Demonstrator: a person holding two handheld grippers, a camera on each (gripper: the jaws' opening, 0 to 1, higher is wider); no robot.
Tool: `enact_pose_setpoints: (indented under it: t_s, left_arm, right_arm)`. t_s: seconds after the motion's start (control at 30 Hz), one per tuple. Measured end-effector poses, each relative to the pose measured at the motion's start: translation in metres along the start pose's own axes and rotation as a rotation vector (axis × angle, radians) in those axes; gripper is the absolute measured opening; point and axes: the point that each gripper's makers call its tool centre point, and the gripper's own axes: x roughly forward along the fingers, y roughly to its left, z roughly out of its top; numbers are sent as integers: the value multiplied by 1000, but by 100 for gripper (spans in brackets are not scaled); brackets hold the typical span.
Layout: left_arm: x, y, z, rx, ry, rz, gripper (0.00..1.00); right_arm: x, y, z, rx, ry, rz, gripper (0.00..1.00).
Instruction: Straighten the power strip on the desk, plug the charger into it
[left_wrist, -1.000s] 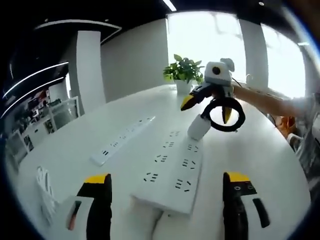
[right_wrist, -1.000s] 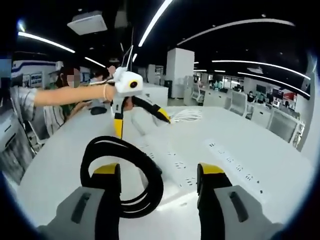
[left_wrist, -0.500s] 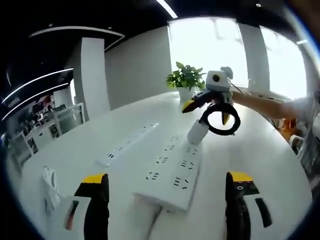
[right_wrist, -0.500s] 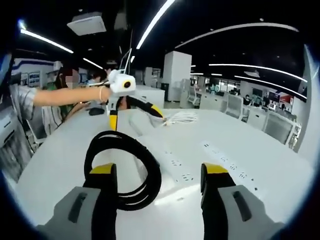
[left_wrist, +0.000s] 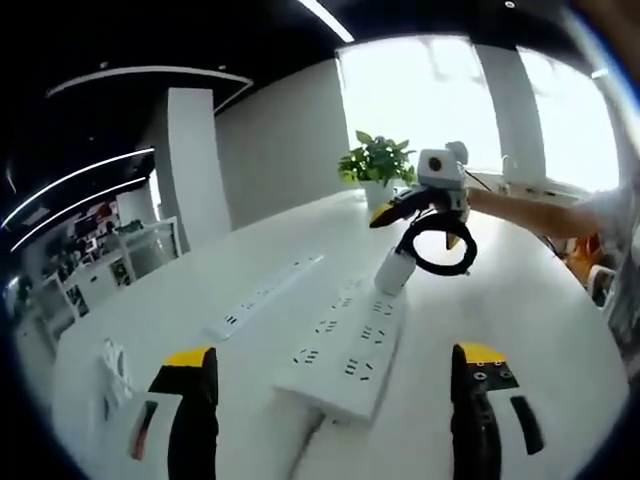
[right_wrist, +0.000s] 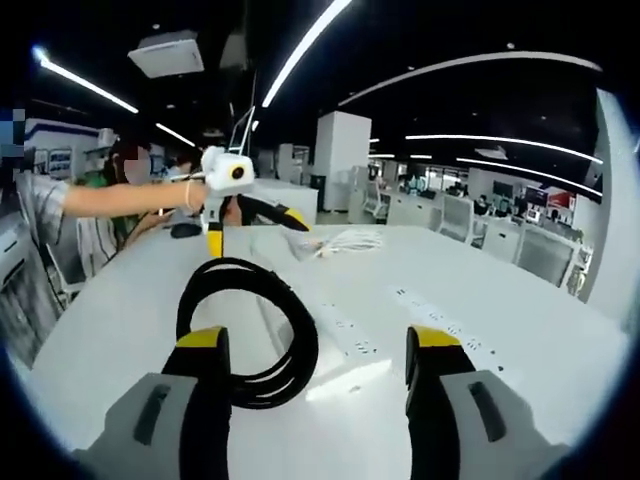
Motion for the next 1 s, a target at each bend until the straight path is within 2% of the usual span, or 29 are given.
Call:
enact_pose_setpoints:
  t_s: [0.1, 0.4, 0.5, 1.0]
  left_arm:
    - [-3, 3, -5, 22, 17, 42, 99]
    - [-9, 2, -11, 8, 7, 71, 99]
    - [-11, 0, -14, 11, 8, 81, 99]
    - [-26, -4, -13, -24, -43, 143, 99]
  right_arm:
    - [-3, -1, 0, 8, -9, -17, 71]
    - [-10, -3, -6, 31, -17, -77, 78]
    - [-12, -1, -6, 43, -26, -86, 84]
    - [-29, -7, -9, 71, -59, -161, 91]
